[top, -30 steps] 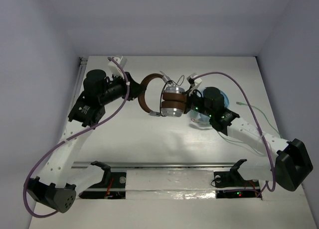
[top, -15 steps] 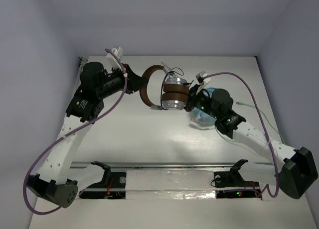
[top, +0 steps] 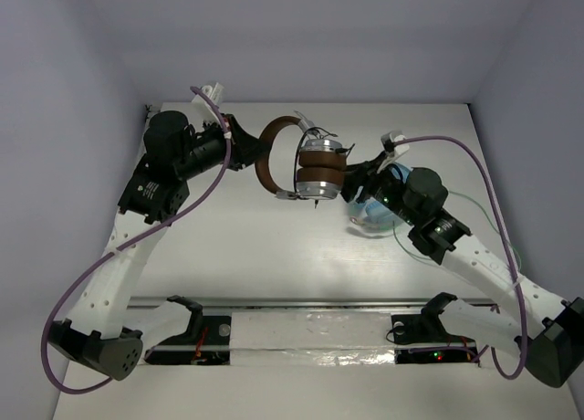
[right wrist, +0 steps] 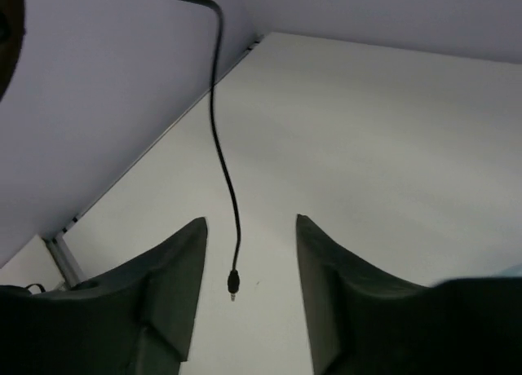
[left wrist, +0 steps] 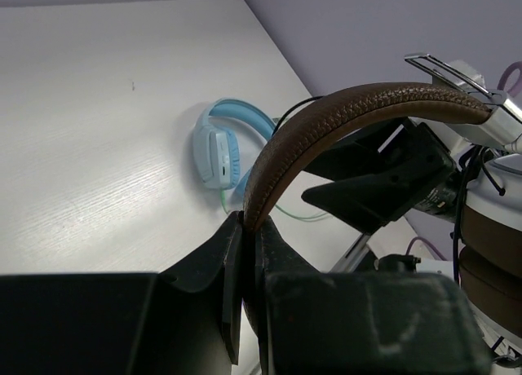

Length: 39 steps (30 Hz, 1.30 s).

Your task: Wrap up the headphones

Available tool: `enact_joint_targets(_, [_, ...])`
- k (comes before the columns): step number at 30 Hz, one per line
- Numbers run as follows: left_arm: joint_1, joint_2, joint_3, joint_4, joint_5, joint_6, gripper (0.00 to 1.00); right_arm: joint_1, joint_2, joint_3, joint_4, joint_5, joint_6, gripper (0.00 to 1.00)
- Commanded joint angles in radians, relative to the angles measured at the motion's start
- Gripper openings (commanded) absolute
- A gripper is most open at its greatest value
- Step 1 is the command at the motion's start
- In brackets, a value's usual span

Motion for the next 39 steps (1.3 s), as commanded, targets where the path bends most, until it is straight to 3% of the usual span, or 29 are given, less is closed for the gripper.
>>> enact_joint_targets(1, [0.001, 0.0, 0.064, 0.048, 0.004, -0.024, 0.0, -0.003, 0.033, 0.034, 0.086, -0.154, -0.033, 0.57])
enact_joint_targets(3, [0.001, 0.003, 0.072, 0.042, 0.006, -0.021, 0.0, -0.003, 0.067, 0.046, 0.095, -0.185, -0.039, 0.67])
enact_joint_targets(7, [0.001, -0.001, 0.072, 0.045, 0.01, -0.019, 0.0, -0.003, 0.114, 0.056, 0.119, -0.205, -0.038, 0.68])
enact_joint_targets(22, [0.001, -0.012, 0.073, 0.07, 0.004, -0.034, 0.0, -0.003, 0.212, -0.087, 0.31, -0.278, 0.096, 0.52])
enact_joint_targets(25, [0.001, -0.012, 0.064, 0.094, 0.012, -0.048, 0.0, -0.003, 0.226, -0.107, 0.349, -0.271, 0.118, 0.4])
enact_joint_targets(27, [0.001, -0.009, 0.053, 0.108, 0.038, -0.062, 0.0, -0.003, 0.245, -0.11, 0.394, -0.272, 0.131, 0.25])
enact_joint_targets(34, [0.001, -0.004, 0.064, 0.12, 0.04, -0.077, 0.0, -0.003, 0.281, -0.087, 0.445, -0.254, 0.135, 0.07])
enact_joint_targets(39, [0.001, 0.011, 0.067, 0.119, -0.08, -0.073, 0.0, -0.003, 0.277, -0.111, 0.437, -0.258, 0.16, 0.0])
